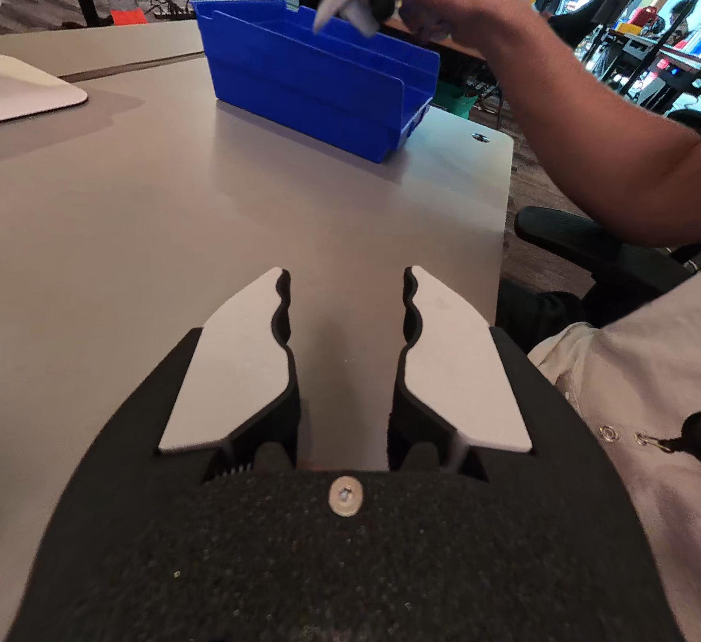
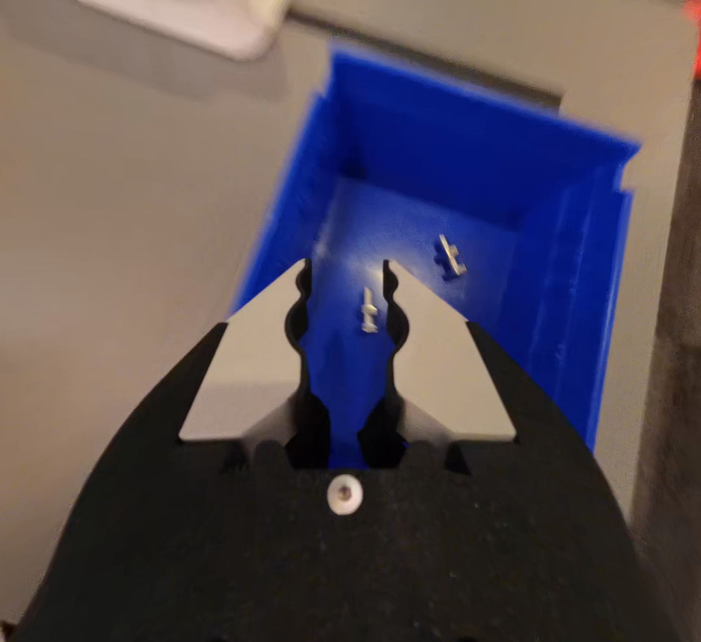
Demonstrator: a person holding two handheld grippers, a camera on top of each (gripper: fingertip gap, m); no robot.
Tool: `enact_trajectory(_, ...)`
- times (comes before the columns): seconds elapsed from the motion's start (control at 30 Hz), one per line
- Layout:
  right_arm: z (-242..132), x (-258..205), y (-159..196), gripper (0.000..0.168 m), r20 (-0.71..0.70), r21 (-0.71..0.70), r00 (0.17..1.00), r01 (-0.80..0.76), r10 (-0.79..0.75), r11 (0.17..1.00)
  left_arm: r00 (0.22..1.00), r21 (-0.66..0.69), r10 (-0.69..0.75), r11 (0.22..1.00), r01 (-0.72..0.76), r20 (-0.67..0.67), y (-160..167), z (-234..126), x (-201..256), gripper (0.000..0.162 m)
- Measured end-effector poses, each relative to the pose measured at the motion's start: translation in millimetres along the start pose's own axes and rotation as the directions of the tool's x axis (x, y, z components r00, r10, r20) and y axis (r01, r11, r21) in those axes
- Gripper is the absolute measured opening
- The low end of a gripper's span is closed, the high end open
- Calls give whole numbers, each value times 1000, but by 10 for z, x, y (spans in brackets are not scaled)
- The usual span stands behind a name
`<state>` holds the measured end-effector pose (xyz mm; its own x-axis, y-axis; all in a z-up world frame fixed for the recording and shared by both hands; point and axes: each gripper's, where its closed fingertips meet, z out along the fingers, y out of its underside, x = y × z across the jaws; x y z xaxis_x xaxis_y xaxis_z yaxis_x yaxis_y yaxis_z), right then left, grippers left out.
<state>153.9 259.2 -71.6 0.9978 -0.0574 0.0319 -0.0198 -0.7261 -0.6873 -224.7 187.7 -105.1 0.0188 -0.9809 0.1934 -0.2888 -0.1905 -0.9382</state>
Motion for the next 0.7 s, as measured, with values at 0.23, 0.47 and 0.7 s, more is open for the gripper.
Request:
enact_trajectory(0.23,-625,-2579,243,41,645,315,749,-79,-152,946,988,-4,32,999,-33,-151,-78,-197,186,52)
enact_trajectory(0.47,-528,-3622,1052,35,906,96,422,-121,-36,988,983,-331,177,926,-180,-38,43,-1168,-413,46)
enact_trajectory(0.7,-502,-3659,1025,35,889,219,417,-23,-190,975,911,-749,341,660,-57,231,126,-1760,-1912,47)
